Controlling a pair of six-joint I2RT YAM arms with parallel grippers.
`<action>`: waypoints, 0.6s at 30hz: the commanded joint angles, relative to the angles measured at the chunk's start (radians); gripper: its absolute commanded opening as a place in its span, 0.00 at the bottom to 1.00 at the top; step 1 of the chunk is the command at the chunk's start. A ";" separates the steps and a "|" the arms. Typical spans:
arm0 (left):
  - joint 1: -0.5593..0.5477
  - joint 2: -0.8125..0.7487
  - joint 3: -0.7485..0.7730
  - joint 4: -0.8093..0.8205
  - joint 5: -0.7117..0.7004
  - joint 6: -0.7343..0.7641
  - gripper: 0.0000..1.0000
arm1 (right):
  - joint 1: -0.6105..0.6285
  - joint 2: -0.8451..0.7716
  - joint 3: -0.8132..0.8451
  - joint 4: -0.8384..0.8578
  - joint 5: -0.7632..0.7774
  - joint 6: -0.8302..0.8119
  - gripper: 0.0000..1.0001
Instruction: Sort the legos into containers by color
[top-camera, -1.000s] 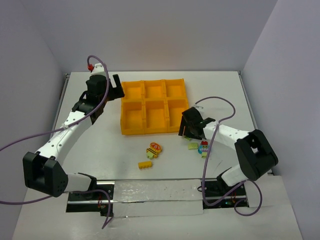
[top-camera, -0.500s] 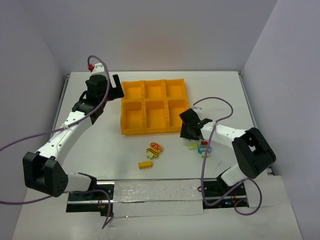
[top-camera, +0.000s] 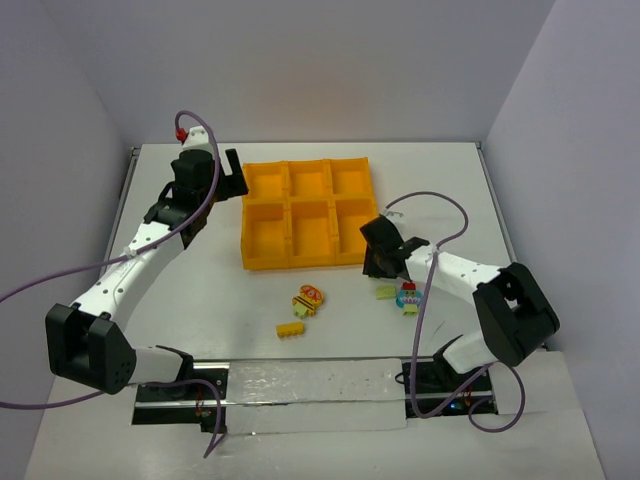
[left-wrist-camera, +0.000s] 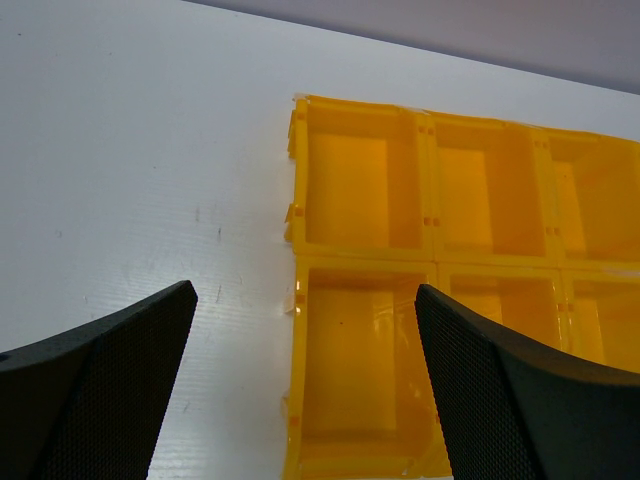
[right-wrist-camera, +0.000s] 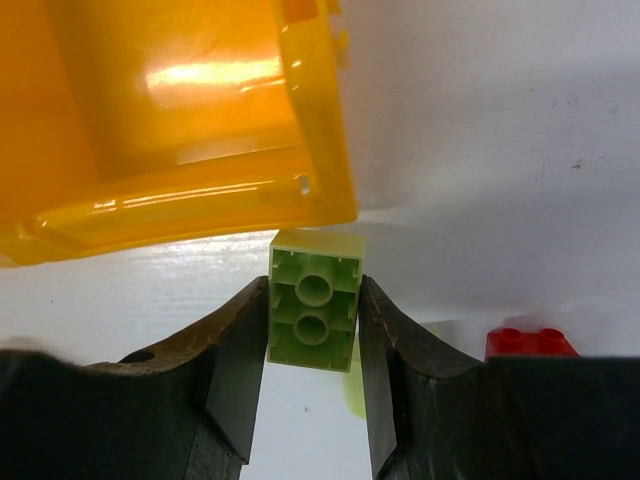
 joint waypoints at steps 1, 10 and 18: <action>-0.007 -0.002 0.012 0.002 -0.011 0.012 0.99 | 0.037 -0.040 0.041 -0.034 -0.032 -0.043 0.40; -0.007 -0.007 0.019 -0.005 -0.009 0.013 0.99 | 0.105 -0.122 0.097 -0.100 0.007 -0.061 0.40; -0.007 -0.013 0.024 -0.010 -0.008 0.010 0.99 | 0.104 -0.118 0.251 -0.106 0.054 -0.129 0.41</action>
